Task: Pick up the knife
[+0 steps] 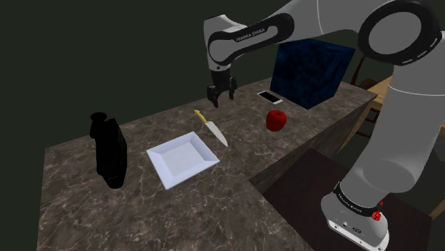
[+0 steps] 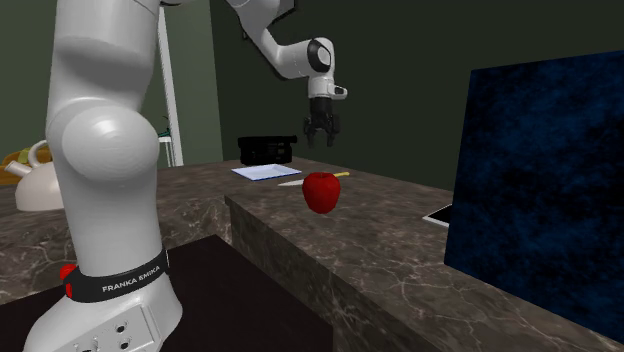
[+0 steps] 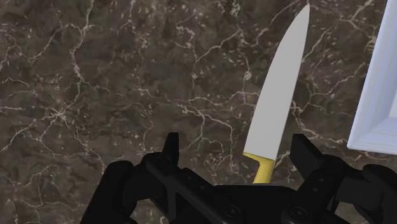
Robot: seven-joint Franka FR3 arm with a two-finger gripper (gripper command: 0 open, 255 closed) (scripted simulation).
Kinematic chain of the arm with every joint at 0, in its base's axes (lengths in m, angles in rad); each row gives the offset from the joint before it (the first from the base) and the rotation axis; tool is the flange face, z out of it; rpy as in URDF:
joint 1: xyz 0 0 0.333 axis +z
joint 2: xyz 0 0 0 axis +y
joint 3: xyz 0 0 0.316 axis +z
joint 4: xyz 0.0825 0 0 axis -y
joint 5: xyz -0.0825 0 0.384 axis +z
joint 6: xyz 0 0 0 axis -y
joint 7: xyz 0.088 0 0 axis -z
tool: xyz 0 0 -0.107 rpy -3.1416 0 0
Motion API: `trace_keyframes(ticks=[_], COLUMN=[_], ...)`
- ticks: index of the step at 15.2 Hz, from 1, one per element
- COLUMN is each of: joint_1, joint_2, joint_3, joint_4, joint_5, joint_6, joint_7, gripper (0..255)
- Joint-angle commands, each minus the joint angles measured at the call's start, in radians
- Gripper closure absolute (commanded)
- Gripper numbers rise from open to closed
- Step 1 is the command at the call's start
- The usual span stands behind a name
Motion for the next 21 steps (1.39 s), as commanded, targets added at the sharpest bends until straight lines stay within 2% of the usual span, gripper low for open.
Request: trace_keyframes(ticks=[1,5,9,19,20,21], joint_1=[0.009,0.033,0.062,0.063,0.063,0.063], joint_2=[0.083,0.261,0.459,0.496,0.495,0.495], joint_3=[0.003,0.006,0.006,0.002,0.002,0.002], joint_4=[0.079,0.265,0.502,0.459,0.459,0.459], joint_5=[-0.004,-0.013,-0.021,-0.026,-0.026,-0.026], joint_6=[-0.010,-0.046,-0.112,-0.033,-0.033,-0.033], joint_7=[0.006,0.012,0.011,0.016,0.016,0.016], gripper=[0,0,0,0,255,255])
